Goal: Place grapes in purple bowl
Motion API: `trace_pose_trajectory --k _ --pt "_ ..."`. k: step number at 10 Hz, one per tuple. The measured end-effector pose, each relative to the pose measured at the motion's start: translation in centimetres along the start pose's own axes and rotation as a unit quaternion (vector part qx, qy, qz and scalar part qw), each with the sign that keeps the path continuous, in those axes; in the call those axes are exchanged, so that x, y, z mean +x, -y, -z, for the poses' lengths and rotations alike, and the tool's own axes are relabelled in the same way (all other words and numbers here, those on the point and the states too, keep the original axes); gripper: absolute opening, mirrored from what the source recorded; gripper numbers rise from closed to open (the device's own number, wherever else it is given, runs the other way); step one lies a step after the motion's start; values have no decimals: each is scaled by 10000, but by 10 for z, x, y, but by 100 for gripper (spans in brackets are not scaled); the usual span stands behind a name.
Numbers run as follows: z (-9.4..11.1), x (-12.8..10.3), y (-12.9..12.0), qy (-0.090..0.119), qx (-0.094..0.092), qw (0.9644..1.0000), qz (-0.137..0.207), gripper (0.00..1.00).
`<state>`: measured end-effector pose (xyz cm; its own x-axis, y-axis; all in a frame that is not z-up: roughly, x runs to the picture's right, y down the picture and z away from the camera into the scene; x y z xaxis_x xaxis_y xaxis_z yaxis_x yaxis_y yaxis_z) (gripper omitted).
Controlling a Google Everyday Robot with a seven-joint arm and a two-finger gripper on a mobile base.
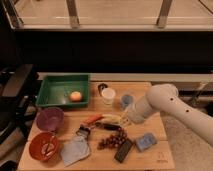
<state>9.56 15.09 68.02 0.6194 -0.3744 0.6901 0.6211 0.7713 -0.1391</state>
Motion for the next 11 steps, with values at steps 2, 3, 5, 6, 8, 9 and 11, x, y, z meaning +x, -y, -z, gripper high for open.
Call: trace_pose_trajectory --k 2,3,5,6,8,9,11 --pt "27 1 21 -130 32 9998 130 21" --pt "32 -1 27 -104 3 9998 150 28" --pt "36 -3 27 -30 -153 9998 81 51" --pt "29 -4 26 22 -231 9997 59 60" --pt "6 -1 11 122 -432 9990 -41 77" --pt "-15 2 1 188 -555 9982 -82 80" --pt "-54 6 -17 335 -777 9963 -160 80"
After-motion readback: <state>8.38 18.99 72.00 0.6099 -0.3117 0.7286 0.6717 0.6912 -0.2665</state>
